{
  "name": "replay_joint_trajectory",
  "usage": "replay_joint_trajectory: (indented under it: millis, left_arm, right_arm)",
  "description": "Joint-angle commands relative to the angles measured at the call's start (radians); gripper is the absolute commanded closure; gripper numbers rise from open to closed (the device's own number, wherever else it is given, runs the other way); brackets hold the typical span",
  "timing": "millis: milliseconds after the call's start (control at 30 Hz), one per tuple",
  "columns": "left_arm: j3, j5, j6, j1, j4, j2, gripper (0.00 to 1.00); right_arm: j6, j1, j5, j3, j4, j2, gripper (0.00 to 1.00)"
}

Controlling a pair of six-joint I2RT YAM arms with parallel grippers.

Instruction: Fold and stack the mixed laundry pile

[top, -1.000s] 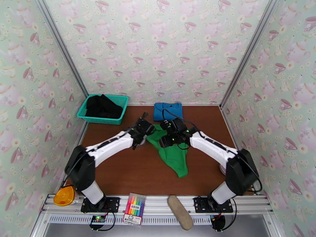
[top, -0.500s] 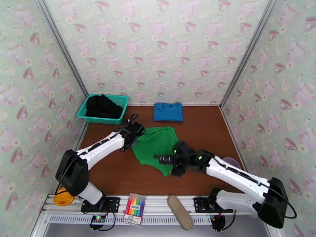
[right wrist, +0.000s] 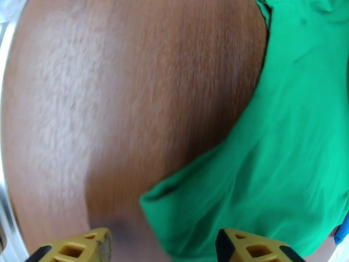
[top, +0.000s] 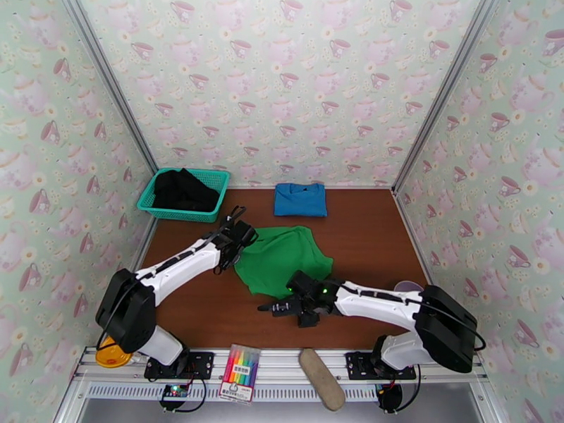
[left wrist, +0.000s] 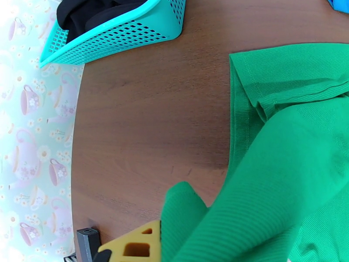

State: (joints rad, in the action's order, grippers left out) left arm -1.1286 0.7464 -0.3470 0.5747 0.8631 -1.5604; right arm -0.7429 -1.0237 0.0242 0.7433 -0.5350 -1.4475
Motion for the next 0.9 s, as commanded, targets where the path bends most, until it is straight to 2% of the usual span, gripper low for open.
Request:
replay_joint_trajectory:
  millis: [0, 33, 100, 133, 167, 267, 433, 567, 667, 867]
  left_arm:
    - [0.018, -0.032, 0.009, -0.013, -0.035, 0.034, 1.0]
    - [0.021, -0.039, 0.009, -0.015, -0.04, 0.035, 1.0]
    - [0.025, -0.054, 0.012, -0.021, -0.048, 0.04, 1.0]
    - [0.028, -0.061, 0.014, -0.022, -0.05, 0.042, 1.0]
    - [0.031, -0.066, 0.017, -0.025, -0.049, 0.048, 1.0]
    - [0.029, -0.076, 0.031, -0.035, -0.041, 0.077, 1.0]
    - [-0.003, -0.104, 0.086, -0.063, -0.003, 0.191, 1.0]
    - [-0.083, -0.155, 0.15, -0.065, 0.03, 0.308, 1.0]
    - [-0.173, -0.225, 0.226, -0.059, 0.062, 0.379, 1.0]
    - [-0.426, -0.328, 0.405, -0.053, 0.197, 0.444, 1.0]
  right_arm:
    - [0.021, -0.016, 0.024, -0.005, 0.06, -0.042, 0.42]
    - [0.026, -0.019, 0.024, -0.003, 0.067, -0.054, 0.46]
    - [0.035, -0.022, 0.039, 0.005, 0.076, -0.079, 0.65]
    - [0.039, -0.022, 0.056, 0.011, 0.076, -0.085, 0.79]
    - [0.043, -0.022, 0.078, 0.022, 0.066, -0.084, 0.98]
    - [0.045, -0.017, 0.15, 0.053, 0.015, -0.017, 1.0]
    - [0.028, 0.056, 0.22, 0.113, -0.042, 0.349, 1.0]
    - [0.013, 0.189, 0.223, 0.223, -0.052, 0.6, 1.0]
    - [0.006, 0.289, 0.209, 0.331, -0.1, 0.642, 1.0]
    - [-0.012, 0.436, 0.206, 0.503, -0.115, 0.594, 1.0]
